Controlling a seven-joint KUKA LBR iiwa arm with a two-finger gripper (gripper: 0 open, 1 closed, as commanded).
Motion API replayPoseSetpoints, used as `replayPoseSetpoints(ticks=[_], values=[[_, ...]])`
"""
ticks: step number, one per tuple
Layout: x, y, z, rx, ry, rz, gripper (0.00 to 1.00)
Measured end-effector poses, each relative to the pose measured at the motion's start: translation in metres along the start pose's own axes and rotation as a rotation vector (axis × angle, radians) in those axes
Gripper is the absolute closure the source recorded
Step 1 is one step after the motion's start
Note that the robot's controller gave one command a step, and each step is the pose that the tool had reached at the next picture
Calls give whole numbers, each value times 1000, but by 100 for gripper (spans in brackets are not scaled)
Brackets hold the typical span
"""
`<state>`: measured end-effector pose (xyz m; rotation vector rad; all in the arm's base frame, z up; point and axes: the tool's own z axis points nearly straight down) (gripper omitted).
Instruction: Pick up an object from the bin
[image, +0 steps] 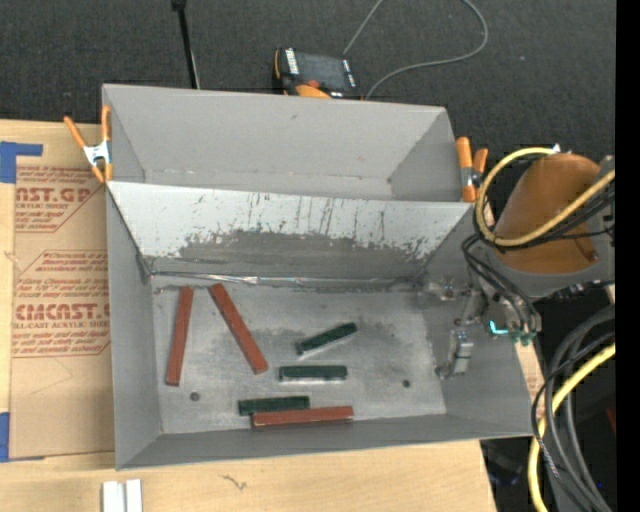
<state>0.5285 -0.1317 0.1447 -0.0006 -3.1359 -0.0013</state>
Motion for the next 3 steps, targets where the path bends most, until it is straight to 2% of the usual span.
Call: replayPoseSetpoints(ticks=[1,2,3], values=[[-16,20,-17,2,-9,-196,0],[-36,87,49,-2,-4,-460,0],[-53,147,76,0,-8,-572,0]])
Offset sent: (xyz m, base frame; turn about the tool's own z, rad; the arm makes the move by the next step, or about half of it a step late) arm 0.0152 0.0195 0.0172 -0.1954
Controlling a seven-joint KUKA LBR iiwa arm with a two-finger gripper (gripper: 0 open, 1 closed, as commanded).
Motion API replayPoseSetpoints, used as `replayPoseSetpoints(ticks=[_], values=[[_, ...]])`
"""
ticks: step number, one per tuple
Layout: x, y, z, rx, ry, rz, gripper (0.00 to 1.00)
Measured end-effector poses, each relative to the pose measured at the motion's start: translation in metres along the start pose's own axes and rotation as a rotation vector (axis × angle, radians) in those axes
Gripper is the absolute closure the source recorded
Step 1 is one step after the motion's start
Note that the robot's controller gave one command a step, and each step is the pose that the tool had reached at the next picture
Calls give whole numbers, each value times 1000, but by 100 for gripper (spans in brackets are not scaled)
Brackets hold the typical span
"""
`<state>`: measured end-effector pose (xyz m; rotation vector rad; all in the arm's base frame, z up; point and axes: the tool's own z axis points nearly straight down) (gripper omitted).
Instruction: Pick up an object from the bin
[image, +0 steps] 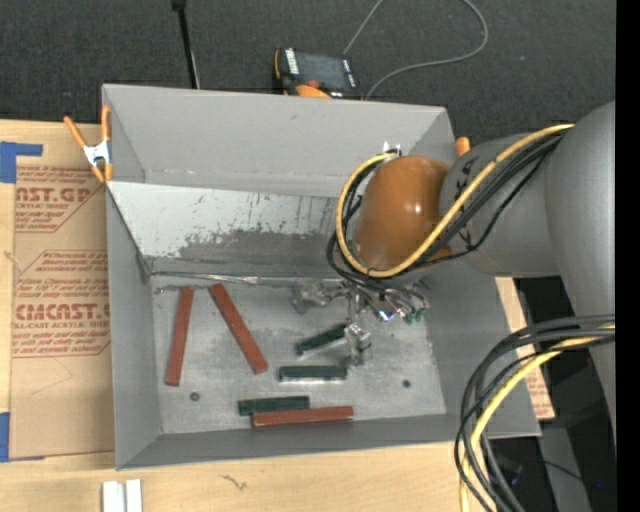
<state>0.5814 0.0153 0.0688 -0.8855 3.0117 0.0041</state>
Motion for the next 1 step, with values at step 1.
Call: replayPoseSetpoints(ticks=[1], values=[[1,-2,-2,2,1,3,100]])
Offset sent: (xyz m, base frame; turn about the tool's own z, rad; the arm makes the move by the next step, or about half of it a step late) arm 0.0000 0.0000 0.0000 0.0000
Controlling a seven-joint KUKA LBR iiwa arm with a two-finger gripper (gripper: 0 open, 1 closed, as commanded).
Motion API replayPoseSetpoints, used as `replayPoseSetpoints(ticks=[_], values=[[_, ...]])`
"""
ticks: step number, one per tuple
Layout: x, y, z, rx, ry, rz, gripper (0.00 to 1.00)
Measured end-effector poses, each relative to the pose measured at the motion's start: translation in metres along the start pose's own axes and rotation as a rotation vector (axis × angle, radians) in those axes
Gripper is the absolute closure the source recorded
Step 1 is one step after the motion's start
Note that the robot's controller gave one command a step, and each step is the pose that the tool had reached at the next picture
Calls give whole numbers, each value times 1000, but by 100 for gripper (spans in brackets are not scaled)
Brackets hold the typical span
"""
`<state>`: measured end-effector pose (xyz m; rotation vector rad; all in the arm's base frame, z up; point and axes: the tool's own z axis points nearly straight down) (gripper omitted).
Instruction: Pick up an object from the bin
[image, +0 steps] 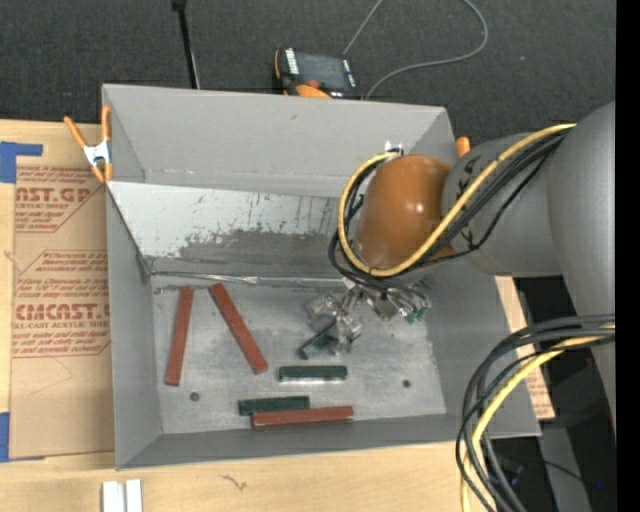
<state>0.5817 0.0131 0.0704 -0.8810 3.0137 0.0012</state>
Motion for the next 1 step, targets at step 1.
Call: replayPoseSetpoints(ticks=[1], values=[[0,0,-159,6,-8,-48,100]])
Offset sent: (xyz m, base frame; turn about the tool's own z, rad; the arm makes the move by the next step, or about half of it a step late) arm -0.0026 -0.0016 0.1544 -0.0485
